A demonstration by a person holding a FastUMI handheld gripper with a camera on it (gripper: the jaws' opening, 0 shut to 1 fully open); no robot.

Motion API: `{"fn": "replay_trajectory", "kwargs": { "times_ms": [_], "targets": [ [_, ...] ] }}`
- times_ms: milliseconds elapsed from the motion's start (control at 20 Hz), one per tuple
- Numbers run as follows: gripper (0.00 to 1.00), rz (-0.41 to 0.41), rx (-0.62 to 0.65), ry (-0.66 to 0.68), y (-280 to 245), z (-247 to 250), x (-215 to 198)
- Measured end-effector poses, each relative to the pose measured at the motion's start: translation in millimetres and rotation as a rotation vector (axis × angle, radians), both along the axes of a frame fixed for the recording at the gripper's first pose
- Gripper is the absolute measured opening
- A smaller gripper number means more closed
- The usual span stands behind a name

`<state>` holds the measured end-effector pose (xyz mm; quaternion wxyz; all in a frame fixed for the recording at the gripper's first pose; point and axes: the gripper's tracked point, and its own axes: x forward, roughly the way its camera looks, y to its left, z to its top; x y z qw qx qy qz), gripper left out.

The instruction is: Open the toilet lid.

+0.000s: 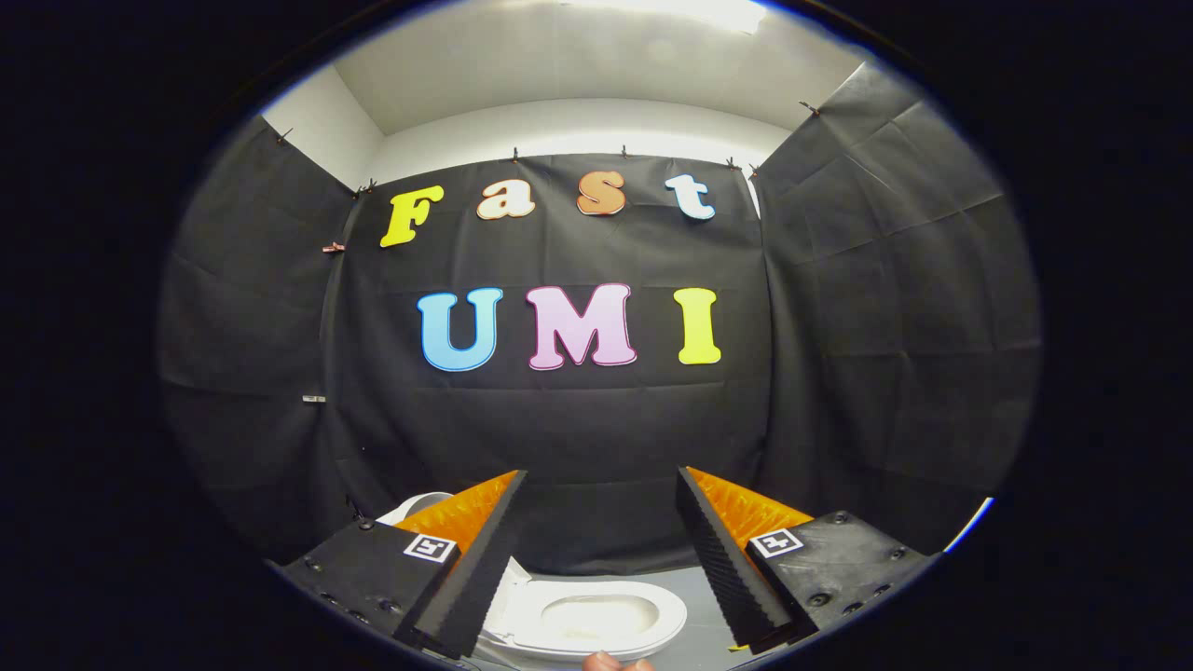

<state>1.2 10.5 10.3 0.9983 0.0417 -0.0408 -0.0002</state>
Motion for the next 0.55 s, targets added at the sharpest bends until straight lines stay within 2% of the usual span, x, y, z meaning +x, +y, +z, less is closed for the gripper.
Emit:
{"fn": "replay_trajectory", "kwargs": {
  "times_ms": [550],
  "targets": [
    [0.98,-0.001,-0.019,0.004,3.0,-1.1,0.3]
  ]
}}
